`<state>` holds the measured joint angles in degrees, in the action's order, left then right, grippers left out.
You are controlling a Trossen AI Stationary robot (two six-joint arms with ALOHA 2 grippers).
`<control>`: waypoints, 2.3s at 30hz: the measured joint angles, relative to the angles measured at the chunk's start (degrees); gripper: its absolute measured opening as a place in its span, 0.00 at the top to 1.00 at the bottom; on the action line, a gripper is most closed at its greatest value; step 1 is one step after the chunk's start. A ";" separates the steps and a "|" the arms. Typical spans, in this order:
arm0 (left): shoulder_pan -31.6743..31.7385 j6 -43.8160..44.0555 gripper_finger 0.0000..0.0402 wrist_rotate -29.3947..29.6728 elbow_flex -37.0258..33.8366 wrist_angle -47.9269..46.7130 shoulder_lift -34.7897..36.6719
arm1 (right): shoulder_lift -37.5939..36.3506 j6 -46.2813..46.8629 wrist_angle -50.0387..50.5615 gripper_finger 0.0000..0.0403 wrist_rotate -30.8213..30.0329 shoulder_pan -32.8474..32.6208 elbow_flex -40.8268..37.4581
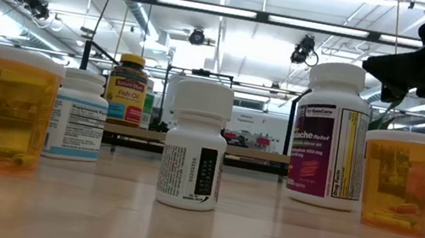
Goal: Pick and place medicine bottles onto shelf by color
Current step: Put the bottom white green pill bottle on the shelf
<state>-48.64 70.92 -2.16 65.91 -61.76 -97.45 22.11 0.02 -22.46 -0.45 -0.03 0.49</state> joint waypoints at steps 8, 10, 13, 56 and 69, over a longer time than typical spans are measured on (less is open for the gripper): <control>0.00 0.08 0.36 -0.02 0.00 0.48 0.00 | 0.00 -0.01 0.02 0.85 0.00 0.00 0.00; 0.00 0.07 0.38 -0.02 0.00 0.48 0.00 | 0.00 -0.01 0.02 0.85 0.00 0.02 0.00; 0.00 0.06 0.41 -0.02 0.00 0.48 0.00 | 0.00 -0.01 0.00 0.85 0.00 0.02 0.00; 1.60 -1.47 0.41 -0.21 0.03 -0.37 0.00 | 0.00 -0.01 0.00 0.85 0.00 0.01 0.00; 1.60 -1.40 0.41 -0.24 0.03 -0.37 0.00 | 0.00 -0.01 0.00 0.85 0.00 0.00 0.00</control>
<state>-47.05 69.52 -2.39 65.93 -62.13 -97.45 22.11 0.01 -22.46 -0.45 -0.03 0.49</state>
